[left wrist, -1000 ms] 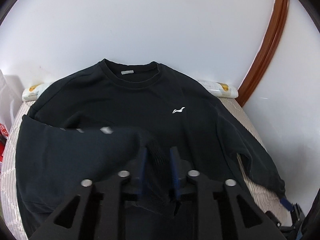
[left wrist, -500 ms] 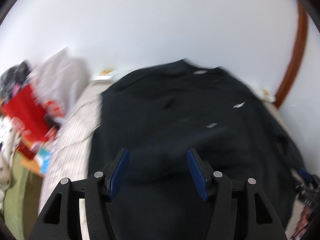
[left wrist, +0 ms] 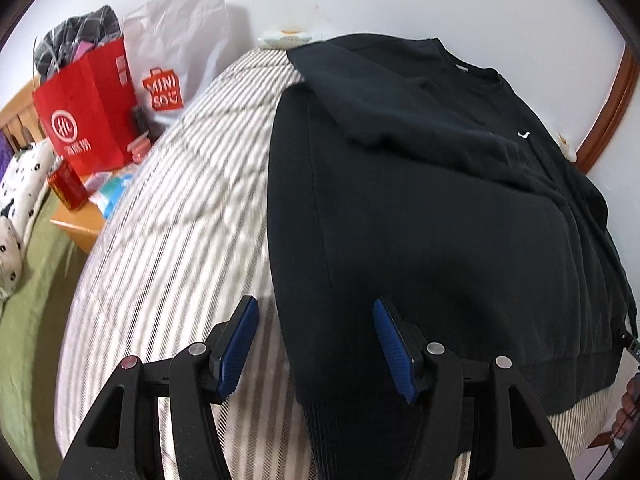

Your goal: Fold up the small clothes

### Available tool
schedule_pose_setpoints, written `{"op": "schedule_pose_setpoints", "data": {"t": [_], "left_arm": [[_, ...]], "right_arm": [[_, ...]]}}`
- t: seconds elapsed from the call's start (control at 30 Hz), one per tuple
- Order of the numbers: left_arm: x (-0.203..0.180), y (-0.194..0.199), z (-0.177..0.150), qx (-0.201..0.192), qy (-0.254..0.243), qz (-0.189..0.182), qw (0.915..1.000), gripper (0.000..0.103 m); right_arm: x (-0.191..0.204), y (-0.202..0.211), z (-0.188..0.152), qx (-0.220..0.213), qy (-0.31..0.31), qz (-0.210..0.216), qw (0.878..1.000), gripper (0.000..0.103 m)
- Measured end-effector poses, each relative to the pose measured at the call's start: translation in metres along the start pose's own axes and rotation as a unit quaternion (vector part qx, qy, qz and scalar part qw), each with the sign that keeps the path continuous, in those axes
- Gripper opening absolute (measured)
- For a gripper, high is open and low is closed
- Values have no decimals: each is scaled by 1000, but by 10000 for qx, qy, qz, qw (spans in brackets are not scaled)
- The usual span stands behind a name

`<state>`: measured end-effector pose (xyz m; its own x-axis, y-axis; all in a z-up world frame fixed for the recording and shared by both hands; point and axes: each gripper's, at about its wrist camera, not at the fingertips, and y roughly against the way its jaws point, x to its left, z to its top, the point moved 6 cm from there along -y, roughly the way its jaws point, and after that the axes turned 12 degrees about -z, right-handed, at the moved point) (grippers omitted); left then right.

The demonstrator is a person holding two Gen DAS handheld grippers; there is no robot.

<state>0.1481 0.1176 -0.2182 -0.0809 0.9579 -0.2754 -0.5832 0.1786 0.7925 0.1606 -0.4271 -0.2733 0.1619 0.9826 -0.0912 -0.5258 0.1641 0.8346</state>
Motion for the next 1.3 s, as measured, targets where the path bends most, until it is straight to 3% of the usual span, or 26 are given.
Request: {"op": "schedule_pose_setpoints", "data": {"t": [0.07,0.1,0.13,0.2,0.27,0.3,0.4,0.57,0.87,0.97,1.03,1.07,1.1,1.17,1.2,1.3], "left_arm": [[-2,2,-6,-133,-147,89,9998,55],[-4,3,-9,-145,-215,98,9996,49],[-6,4,-11,-200,-294,150,9993,45],[-7,5,-14,-249,-380,177,9988,25],[-9,8,-15,-284,-400,85,9988,11],[-8,11,-15,-308,-389,43,9988,10],[-4,22,-19,-362,-296,-141,9988,8],[6,36,-34,-275,-91,-415,9987,8],[7,55,-59,-198,-89,-418,9989,9],[3,54,-56,-114,-207,-369,9990,13],[3,57,-50,-155,-228,-309,9991,17],[2,58,-46,-194,-248,-275,9991,20],[4,59,-41,-237,-258,-245,9991,26],[6,59,-29,-312,-228,-141,9992,40],[7,59,-22,-371,-212,-101,9990,45],[10,54,-3,-435,-166,-38,9989,45]], "right_arm": [[4,2,-6,-96,76,-7,9999,74],[7,4,-7,-142,112,12,9998,70],[10,5,-7,-173,138,65,9997,63],[18,8,-6,-238,238,269,9991,36],[24,10,-5,-324,328,254,9986,25],[25,11,-4,-358,360,205,9985,16],[23,18,-3,-323,254,348,9985,12],[18,27,-13,-204,337,426,9983,10],[22,39,-29,-131,718,407,9965,12],[20,36,-21,17,677,317,9972,21],[20,42,-9,-105,702,245,9972,25],[22,49,6,-306,731,113,9968,34],[23,51,14,-422,744,69,9963,49],[36,62,41,-769,771,140,9940,62],[44,63,52,-866,793,221,9928,63],[81,57,87,-959,914,480,9900,63]]}}
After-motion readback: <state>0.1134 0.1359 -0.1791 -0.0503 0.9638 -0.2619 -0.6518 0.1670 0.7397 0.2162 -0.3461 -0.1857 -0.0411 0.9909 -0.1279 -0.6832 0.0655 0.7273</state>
